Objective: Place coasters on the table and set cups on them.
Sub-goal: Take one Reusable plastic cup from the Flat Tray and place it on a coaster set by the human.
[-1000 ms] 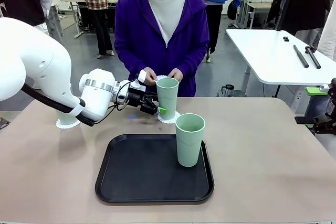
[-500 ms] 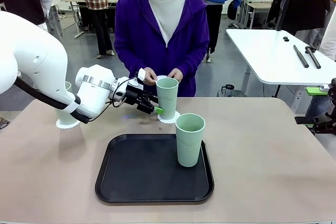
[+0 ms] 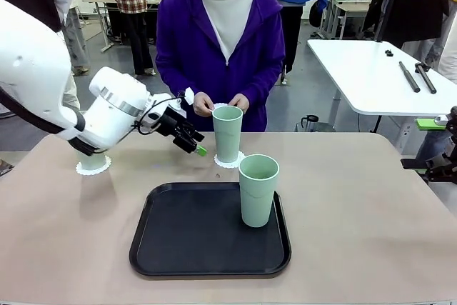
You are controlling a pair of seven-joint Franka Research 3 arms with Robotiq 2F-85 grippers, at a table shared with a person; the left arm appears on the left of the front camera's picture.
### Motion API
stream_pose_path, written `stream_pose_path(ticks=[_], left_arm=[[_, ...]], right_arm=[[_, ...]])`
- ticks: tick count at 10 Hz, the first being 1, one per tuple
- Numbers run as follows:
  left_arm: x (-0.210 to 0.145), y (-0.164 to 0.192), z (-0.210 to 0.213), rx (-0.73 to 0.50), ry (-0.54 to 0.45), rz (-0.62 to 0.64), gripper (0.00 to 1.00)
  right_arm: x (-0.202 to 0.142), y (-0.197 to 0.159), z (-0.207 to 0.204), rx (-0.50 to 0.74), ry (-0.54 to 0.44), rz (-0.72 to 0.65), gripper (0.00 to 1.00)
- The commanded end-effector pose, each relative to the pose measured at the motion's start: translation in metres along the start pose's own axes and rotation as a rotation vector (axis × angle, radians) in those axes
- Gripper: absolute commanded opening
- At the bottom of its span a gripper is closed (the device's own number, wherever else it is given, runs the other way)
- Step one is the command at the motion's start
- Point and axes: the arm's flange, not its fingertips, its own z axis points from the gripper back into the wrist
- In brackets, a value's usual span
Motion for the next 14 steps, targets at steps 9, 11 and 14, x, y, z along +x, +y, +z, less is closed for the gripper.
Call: stream_pose_path(ticks=[9,11,14], left_arm=[[0.106,-0.113,0.078,0.018,0.423,0.069,1.00],[0.121,-0.129,0.089,0.052,0.421,0.045,1.00],[0.123,-0.119,0.084,0.025,0.401,0.041,1.00]], right_arm=[[0.001,-0.001,0.000,0.011,-0.002,0.014,1.00],[0.001,-0.001,0.000,0.011,-0.002,0.014,1.00],[0.001,-0.001,0.000,0.011,-0.002,0.014,1.00]])
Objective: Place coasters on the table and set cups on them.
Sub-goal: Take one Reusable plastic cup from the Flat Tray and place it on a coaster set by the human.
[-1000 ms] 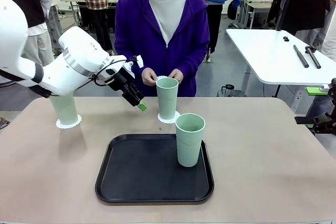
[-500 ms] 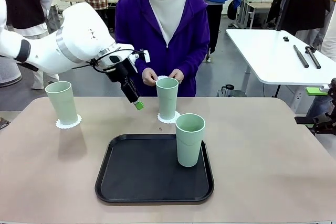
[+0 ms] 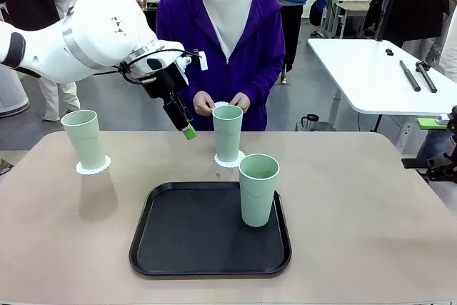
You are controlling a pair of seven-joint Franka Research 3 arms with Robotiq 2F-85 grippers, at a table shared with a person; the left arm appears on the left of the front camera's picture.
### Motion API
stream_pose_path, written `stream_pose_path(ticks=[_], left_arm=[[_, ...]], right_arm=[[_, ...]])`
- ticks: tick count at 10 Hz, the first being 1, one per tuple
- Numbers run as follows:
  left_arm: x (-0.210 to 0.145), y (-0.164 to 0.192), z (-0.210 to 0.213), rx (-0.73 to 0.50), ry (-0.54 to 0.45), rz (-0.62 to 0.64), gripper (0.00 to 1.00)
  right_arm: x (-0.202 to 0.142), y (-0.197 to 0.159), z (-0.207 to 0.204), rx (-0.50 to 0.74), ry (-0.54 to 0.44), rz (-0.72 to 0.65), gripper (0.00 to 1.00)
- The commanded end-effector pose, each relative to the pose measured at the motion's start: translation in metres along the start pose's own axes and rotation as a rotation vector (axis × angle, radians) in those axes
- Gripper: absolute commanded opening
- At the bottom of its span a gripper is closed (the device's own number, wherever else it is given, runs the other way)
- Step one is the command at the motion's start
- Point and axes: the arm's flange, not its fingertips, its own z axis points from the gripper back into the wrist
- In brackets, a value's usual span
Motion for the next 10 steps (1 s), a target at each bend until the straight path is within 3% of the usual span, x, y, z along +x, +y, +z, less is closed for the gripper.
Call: stream_pose_path(ticks=[1,9,10], left_arm=[[-0.002,0.006,-0.007,-0.010,0.003,0.008,1.00],[-0.003,0.005,-0.010,-0.014,0.006,0.009,1.00],[-0.021,0.006,0.012,0.083,0.058,0.093,1.00]], right_arm=[[0.001,-0.001,0.000,0.011,-0.002,0.014,1.00],[0.001,-0.001,0.000,0.011,-0.002,0.014,1.00],[0.001,-0.001,0.000,0.011,-0.002,0.014,1.00]])
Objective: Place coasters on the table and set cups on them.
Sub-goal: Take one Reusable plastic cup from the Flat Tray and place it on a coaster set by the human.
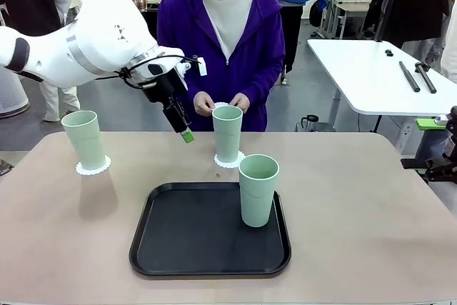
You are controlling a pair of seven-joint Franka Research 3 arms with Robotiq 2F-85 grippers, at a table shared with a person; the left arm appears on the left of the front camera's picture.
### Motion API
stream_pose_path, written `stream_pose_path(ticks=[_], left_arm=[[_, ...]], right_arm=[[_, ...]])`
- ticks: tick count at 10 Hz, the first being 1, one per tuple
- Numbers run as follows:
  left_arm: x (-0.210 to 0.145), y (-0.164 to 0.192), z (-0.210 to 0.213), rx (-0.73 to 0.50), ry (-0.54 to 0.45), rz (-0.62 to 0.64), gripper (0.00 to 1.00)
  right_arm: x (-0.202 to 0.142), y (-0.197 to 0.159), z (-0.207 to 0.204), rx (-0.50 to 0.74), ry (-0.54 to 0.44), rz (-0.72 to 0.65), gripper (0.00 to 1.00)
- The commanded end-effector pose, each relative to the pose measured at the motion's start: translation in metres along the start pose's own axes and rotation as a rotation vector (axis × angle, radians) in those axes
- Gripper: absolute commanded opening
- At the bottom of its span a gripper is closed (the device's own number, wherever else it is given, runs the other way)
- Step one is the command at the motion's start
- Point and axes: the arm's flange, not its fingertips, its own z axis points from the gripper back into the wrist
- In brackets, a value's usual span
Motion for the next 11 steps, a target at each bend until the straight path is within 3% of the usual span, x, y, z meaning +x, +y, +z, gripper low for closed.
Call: stream_pose_path(ticks=[1,3,4,6,8,11], left_arm=[[-0.031,-0.006,0.039,0.222,0.080,0.169,1.00],[-0.067,-0.033,0.091,0.398,0.195,0.354,1.00],[-0.096,-0.044,0.120,0.400,0.240,0.493,1.00],[-0.140,-0.023,0.155,0.275,0.258,0.686,1.00],[-0.195,-0.016,0.153,0.188,0.205,0.826,1.00],[-0.235,-0.003,0.142,0.207,0.204,0.871,1.00]], right_arm=[[0.001,-0.001,0.000,0.011,-0.002,0.014,1.00],[0.001,-0.001,0.000,0.011,-0.002,0.014,1.00],[0.001,-0.001,0.000,0.011,-0.002,0.014,1.00],[0.001,-0.001,0.000,0.011,-0.002,0.014,1.00],[0.001,-0.001,0.000,0.011,-0.002,0.014,1.00],[0.001,-0.001,0.000,0.011,-0.002,0.014,1.00]])
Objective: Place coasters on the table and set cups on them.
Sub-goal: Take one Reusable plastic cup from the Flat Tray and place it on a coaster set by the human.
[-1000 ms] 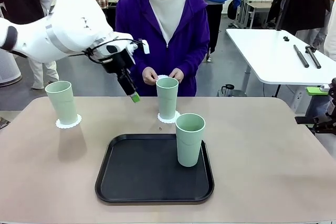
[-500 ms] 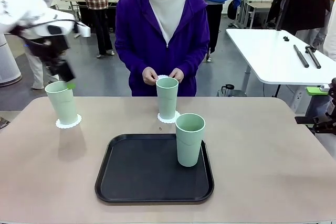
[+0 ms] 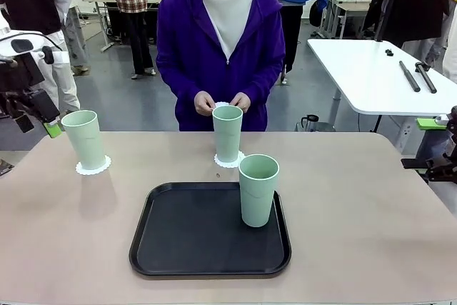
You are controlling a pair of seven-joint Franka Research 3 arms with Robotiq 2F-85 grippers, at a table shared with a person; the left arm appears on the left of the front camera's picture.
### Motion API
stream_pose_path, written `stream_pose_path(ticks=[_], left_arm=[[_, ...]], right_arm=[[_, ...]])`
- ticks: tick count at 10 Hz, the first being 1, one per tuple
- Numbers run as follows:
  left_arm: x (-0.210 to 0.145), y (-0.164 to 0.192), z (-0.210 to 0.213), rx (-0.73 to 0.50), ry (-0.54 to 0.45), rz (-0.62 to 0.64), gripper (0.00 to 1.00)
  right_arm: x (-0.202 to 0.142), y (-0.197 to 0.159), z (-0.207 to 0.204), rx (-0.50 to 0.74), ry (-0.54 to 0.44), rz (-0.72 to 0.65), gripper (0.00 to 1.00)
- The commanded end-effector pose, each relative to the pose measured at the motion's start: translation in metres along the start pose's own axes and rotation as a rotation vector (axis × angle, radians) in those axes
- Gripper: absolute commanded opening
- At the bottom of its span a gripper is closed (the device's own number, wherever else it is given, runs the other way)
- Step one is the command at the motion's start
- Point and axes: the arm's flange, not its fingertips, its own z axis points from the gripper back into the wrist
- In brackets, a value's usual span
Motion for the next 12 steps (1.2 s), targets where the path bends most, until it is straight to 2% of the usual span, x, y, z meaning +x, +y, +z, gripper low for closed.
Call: stream_pose_path(ticks=[1,6,7,8,10,11,12], left_arm=[[0.000,-0.010,0.007,0.002,0.007,-0.021,1.00],[0.001,-0.009,0.003,0.004,0.001,-0.017,1.00],[0.004,0.001,0.010,-0.157,0.004,0.002,1.00],[-0.007,0.020,0.021,-0.314,-0.025,0.026,1.00],[-0.049,0.064,0.043,-0.620,-0.086,0.068,1.00],[-0.069,0.101,0.051,-0.764,-0.117,0.102,1.00],[-0.081,0.122,0.046,-0.848,-0.134,0.131,1.00]], right_arm=[[0.001,-0.001,0.000,0.011,-0.001,0.014,1.00],[0.001,-0.001,0.000,0.011,-0.001,0.014,1.00],[0.001,-0.001,0.000,0.011,-0.001,0.014,1.00],[0.001,-0.001,0.000,0.011,-0.001,0.014,1.00],[0.001,-0.001,0.000,0.011,-0.001,0.014,1.00],[0.001,-0.001,0.000,0.011,-0.001,0.014,1.00],[0.001,-0.001,0.000,0.011,-0.001,0.014,1.00]])
